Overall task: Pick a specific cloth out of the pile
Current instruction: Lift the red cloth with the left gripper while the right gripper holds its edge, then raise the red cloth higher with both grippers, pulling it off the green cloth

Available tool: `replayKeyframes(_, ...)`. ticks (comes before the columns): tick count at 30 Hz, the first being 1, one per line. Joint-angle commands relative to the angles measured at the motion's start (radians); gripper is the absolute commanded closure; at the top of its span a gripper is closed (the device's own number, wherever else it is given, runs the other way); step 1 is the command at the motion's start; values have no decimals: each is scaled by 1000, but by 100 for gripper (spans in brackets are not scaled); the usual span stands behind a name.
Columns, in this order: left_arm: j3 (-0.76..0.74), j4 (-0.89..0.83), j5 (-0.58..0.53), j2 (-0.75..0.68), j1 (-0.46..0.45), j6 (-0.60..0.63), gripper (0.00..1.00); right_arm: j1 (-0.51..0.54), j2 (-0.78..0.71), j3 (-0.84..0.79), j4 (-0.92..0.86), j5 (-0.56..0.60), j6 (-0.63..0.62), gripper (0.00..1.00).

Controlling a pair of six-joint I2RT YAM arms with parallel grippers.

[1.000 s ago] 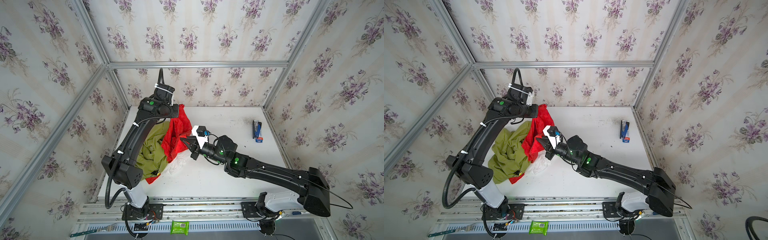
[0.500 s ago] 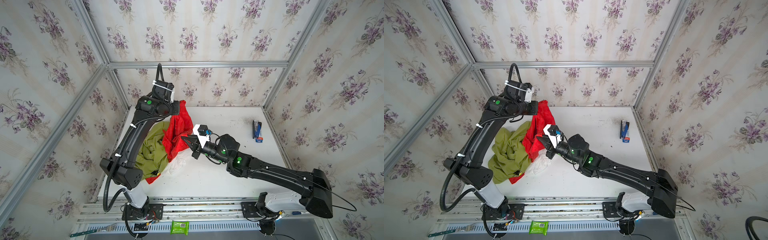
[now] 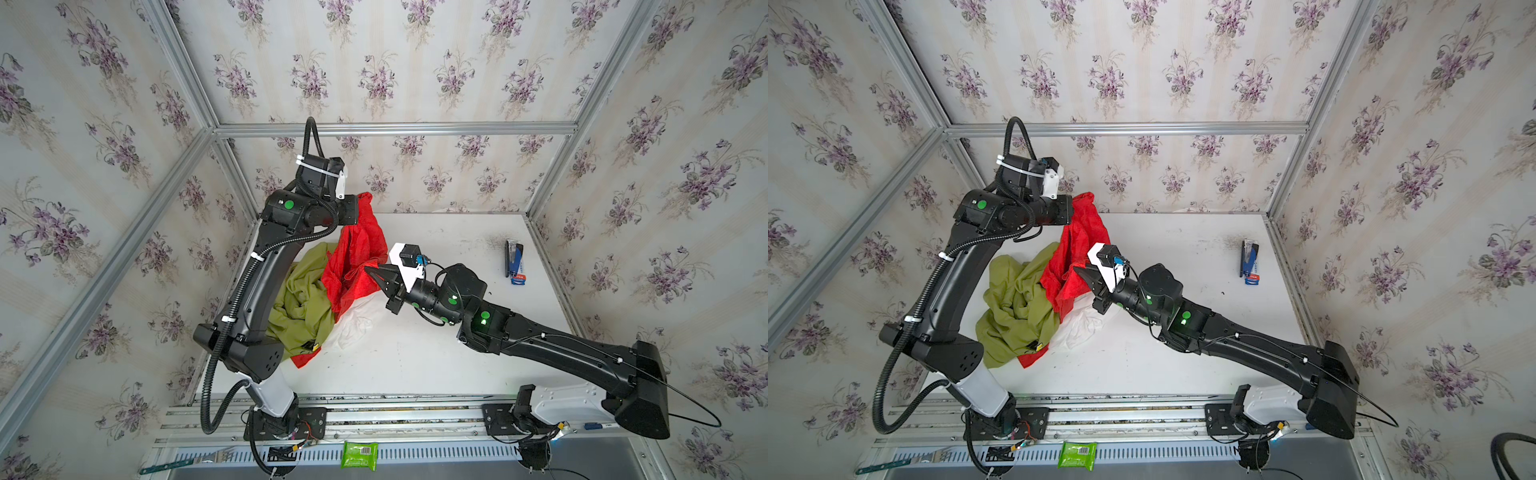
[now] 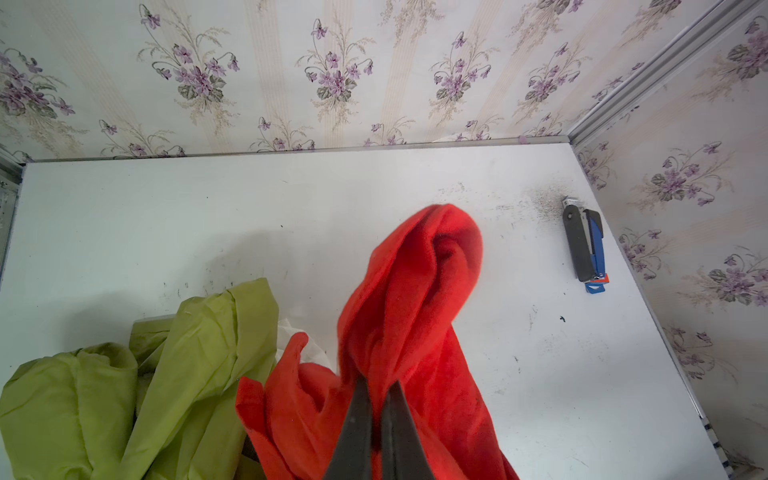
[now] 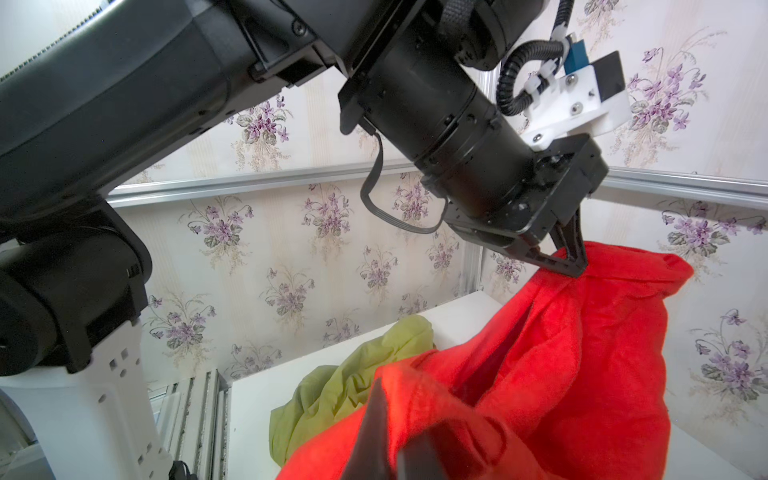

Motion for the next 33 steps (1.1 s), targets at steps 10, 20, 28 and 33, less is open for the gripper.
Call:
replayKeyframes(10,9,23,29,-39,-2,-18,100,0,-36,55,-1,34,-62,100)
replayKeyframes(20,61,22,56,-42,-4,-22,100,1,-36,117,-49,51,-85,100)
replayKeyframes(28,95,24,138,-51,-3,-42,100,0,-23,168,-76,61,-104,100)
replayKeyframes(33,131,27,181,-61,-5,-53,100,1,-20,182,-78,72,-113,100)
